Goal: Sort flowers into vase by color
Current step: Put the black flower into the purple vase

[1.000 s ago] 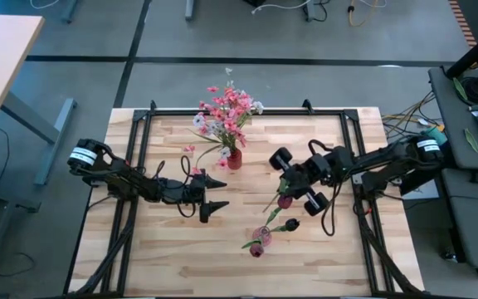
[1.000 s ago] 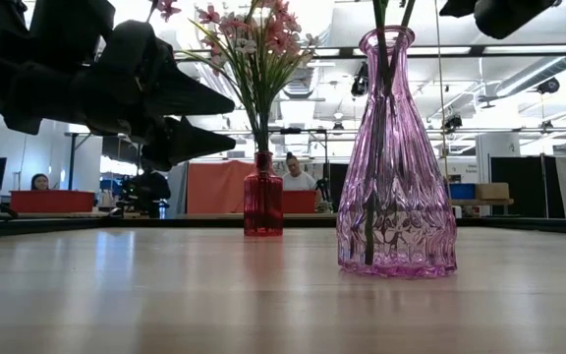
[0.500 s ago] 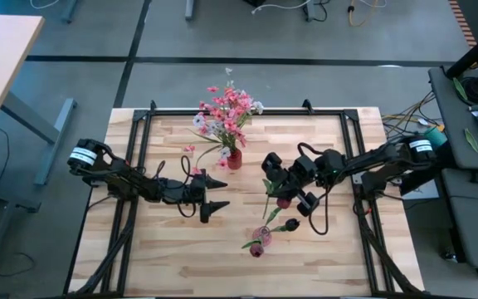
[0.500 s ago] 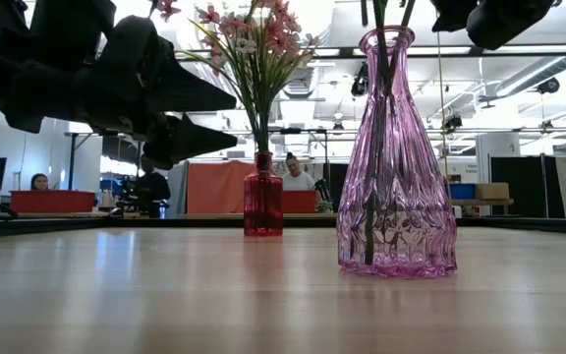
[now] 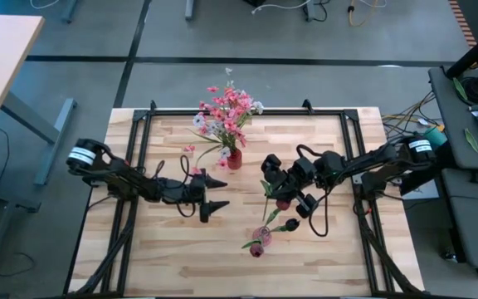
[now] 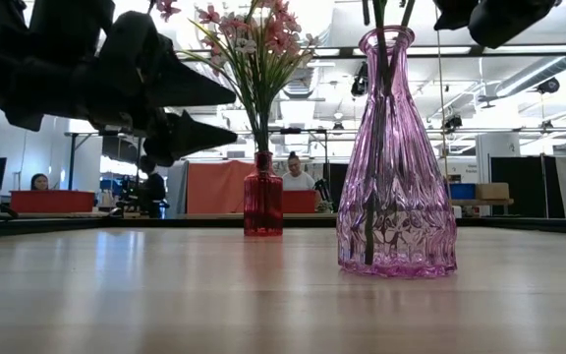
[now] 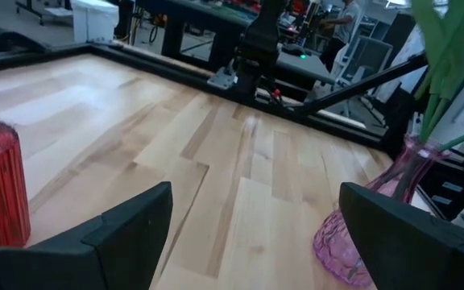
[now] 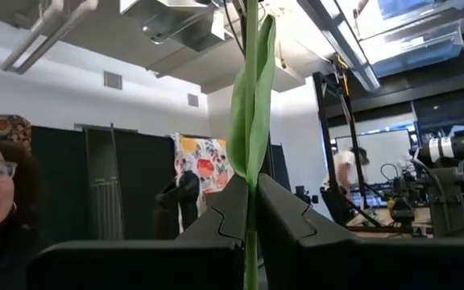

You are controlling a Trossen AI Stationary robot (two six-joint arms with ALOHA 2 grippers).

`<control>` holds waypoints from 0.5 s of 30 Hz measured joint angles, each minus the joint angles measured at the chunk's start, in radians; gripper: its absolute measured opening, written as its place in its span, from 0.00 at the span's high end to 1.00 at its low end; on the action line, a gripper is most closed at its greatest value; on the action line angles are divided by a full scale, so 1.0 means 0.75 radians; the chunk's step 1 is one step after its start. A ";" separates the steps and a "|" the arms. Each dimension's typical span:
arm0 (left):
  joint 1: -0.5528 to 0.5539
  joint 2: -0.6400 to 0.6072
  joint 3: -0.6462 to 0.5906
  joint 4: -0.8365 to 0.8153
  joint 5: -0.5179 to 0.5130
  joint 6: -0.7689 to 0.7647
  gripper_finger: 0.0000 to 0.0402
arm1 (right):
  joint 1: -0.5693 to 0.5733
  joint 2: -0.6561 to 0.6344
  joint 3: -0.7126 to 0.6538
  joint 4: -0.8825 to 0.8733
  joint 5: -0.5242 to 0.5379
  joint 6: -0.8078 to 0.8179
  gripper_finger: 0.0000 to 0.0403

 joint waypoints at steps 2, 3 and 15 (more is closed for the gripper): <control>0.000 -0.015 0.000 0.001 0.000 0.014 0.16 | 0.009 0.000 0.005 -0.001 0.005 0.014 0.97; 0.000 -0.023 0.000 0.000 0.001 0.023 0.16 | 0.017 0.000 0.006 -0.005 0.007 0.021 0.97; -0.002 -0.147 -0.003 -0.038 0.010 0.084 0.16 | 0.072 -0.001 0.087 -0.284 0.180 0.004 0.97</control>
